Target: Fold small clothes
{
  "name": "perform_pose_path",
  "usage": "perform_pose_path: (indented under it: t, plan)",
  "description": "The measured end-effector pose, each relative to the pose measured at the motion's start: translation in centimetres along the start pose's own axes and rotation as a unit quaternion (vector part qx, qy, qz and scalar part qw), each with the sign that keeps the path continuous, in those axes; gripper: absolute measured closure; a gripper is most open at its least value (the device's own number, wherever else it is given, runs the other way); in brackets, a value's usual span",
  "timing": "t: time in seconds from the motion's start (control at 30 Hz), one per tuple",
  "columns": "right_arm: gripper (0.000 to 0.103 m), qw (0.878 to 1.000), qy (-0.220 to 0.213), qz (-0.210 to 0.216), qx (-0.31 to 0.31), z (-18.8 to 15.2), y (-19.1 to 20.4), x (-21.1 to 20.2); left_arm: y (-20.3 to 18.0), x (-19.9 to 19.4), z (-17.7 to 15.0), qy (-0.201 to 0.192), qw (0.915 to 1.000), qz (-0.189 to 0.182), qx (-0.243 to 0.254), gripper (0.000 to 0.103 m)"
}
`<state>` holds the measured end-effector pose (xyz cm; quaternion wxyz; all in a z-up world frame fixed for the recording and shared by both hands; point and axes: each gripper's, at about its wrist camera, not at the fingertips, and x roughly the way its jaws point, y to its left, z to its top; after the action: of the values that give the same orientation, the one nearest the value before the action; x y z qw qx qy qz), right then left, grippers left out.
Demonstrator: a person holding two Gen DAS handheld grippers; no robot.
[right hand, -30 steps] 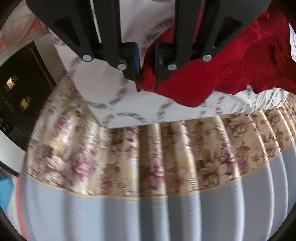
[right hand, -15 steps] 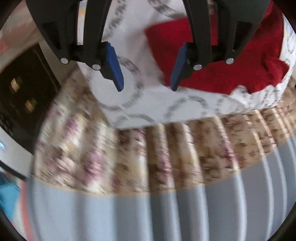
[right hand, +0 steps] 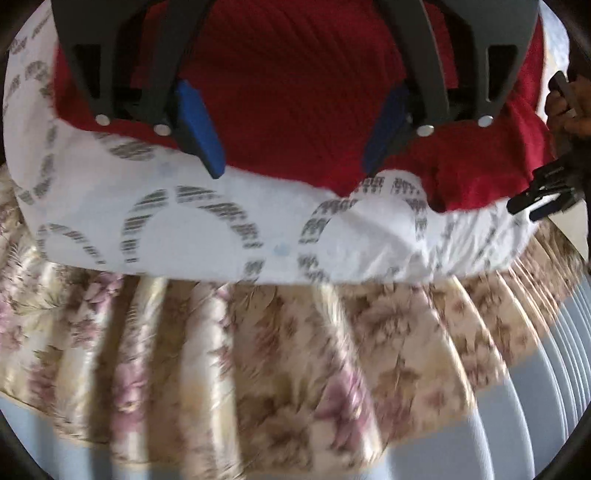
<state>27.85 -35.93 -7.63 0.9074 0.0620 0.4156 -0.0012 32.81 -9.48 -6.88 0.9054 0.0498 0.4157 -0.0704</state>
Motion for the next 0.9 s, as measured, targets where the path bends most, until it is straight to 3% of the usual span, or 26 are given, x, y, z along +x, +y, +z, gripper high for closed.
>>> perform_pose_path:
  t: [0.23, 0.27, 0.33, 0.4, 0.47, 0.57, 0.73, 0.9]
  plan:
    - [0.018, 0.997, 0.050, -0.045, -0.044, -0.9, 2.2, 3.7, -2.5, 3.8, -0.8, 0.048, 0.9984, -0.023, 0.021, 0.013]
    - [0.019, 0.996, 0.057, -0.046, -0.050, -1.2, 2.5, 4.1, -2.9, 4.0, -1.0, 0.052, 0.9980, -0.026, 0.026, 0.023]
    - [0.032, 0.997, 0.054, -0.035, -0.046, -1.5, 2.2, 4.2, -3.3, 3.8, -1.2, 0.048, 0.9974, -0.043, 0.031, 0.040]
    - [0.069, 0.998, 0.047, -0.013, -0.043, -1.5, 2.3, 3.8, -3.9, 3.6, -1.1, 0.045, 0.9970, -0.043, 0.045, 0.076]
    - [0.085, 0.997, 0.043, -0.012, -0.056, -1.5, 3.0, 3.6, -4.2, 3.4, -1.0, 0.042, 0.9968, -0.041, 0.055, 0.097]
    - [0.093, 0.998, 0.025, -0.006, -0.050, -0.9, 3.1, 2.7, -3.8, 2.8, -0.7, 0.029, 0.9974, -0.048, 0.045, 0.098]
    - [0.094, 0.998, -0.044, -0.001, -0.040, 1.8, 2.8, -0.8, -2.8, 0.1, 1.6, -0.023, 0.9984, -0.039, 0.035, 0.099]
    - [0.094, 0.997, -0.058, -0.004, -0.043, 4.9, 2.9, -0.1, -2.2, 0.4, 4.7, -0.043, 0.9986, -0.023, 0.022, 0.099]
